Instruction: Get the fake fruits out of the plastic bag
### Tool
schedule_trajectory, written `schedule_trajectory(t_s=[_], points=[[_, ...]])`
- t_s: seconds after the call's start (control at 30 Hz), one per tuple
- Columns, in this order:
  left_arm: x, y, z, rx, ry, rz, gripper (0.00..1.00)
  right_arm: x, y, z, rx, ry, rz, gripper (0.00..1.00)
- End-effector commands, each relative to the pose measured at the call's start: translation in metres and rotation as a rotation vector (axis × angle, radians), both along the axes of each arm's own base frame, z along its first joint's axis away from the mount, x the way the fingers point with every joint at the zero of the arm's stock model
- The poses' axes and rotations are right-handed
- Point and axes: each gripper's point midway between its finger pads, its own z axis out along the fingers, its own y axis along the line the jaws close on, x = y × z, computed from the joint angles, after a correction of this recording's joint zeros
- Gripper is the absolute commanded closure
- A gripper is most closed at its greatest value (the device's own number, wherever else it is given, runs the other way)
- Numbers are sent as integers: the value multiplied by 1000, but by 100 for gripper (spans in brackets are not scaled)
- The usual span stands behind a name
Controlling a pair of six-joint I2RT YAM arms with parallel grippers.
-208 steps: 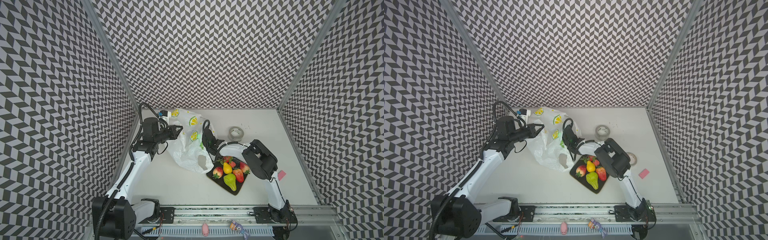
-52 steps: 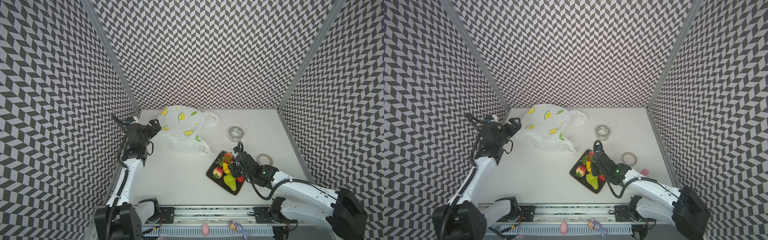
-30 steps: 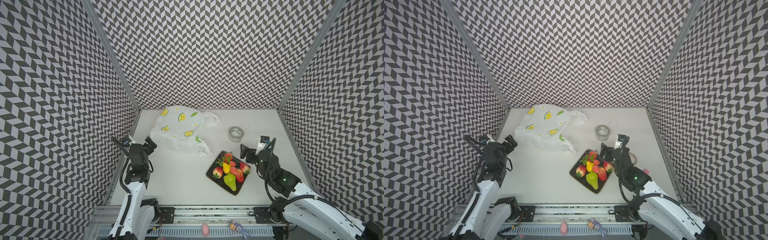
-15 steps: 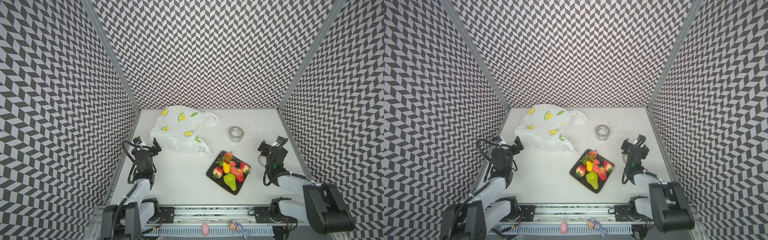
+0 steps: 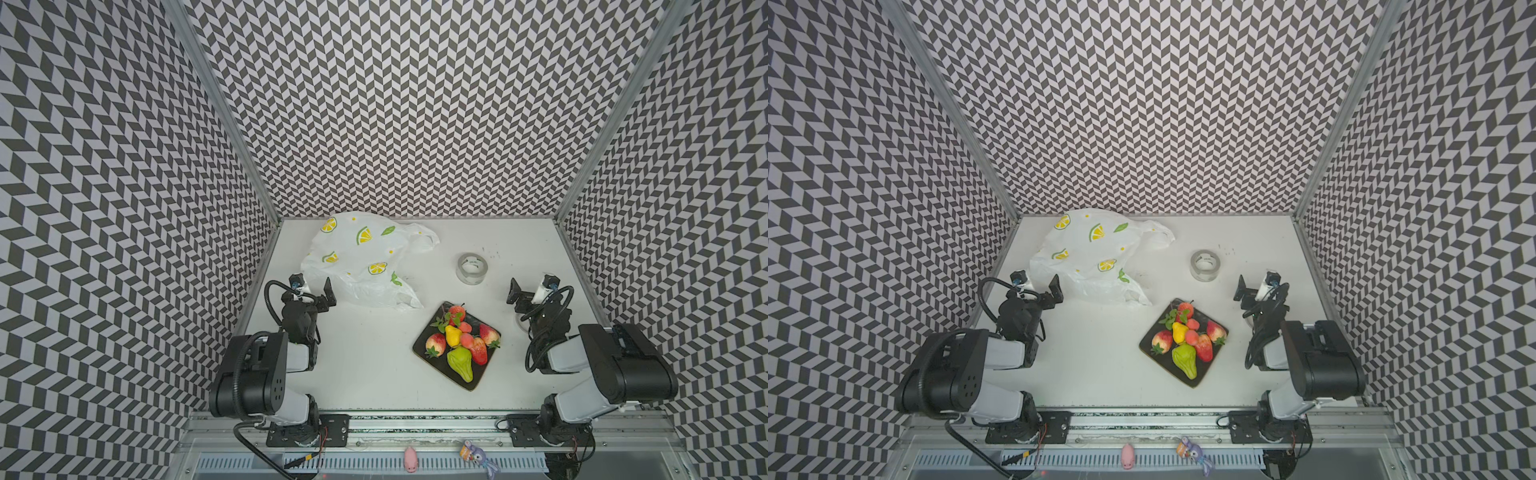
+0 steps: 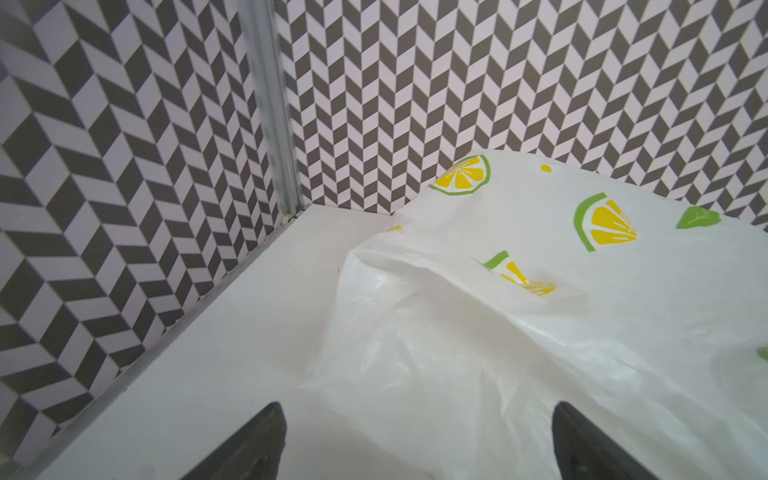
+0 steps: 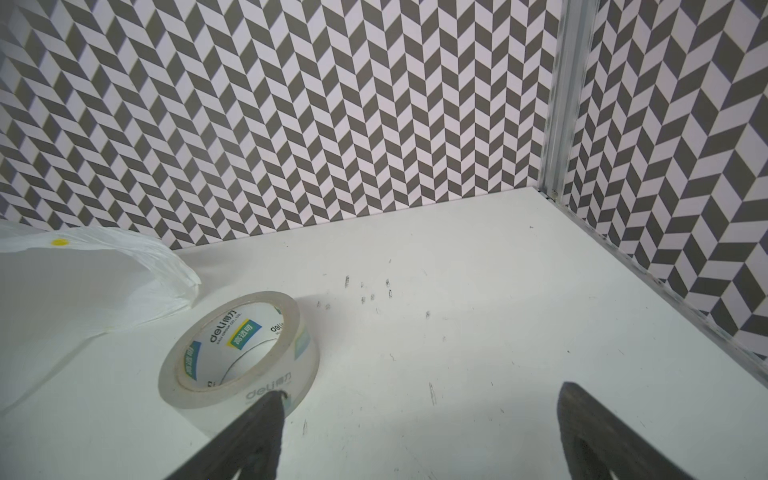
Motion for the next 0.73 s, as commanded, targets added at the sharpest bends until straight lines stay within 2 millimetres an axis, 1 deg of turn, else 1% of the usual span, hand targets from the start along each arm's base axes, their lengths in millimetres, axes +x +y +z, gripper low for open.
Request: schedule_trajectory(t_s=[0.0,0.03,0.07,0.1,0.13,0.2,0.3,0.5,0.6,0.7], points=[[8,-9,20,64,-78,-14,0,5,5,27,-21,-95,31,0],[12,-8,15,51,-34,-9,0,5,5,27,-24,-94,32,0],[11,-9,15,65,-50,-5,0,5,5,27,-24,-98,31,0],[8,-9,20,78,-86,6,0,5,5,27,-26,-99,30,0],[8,-10,21,84,-84,11,0,5,5,27,-27,-99,31,0],[12,-11,15,81,-40,16,0,4,5,27,-26,-100,30,0],[9,-11,19,83,-68,15,0,5,5,27,-26,-100,29,1],[19,-9,11,66,-24,-6,0,5,5,28,-29,-101,23,0],[18,-10,11,70,-25,-6,0,5,4,27,-31,-100,19,0],[14,-11,15,73,-43,-6,0,4,5,27,-32,-102,20,0]])
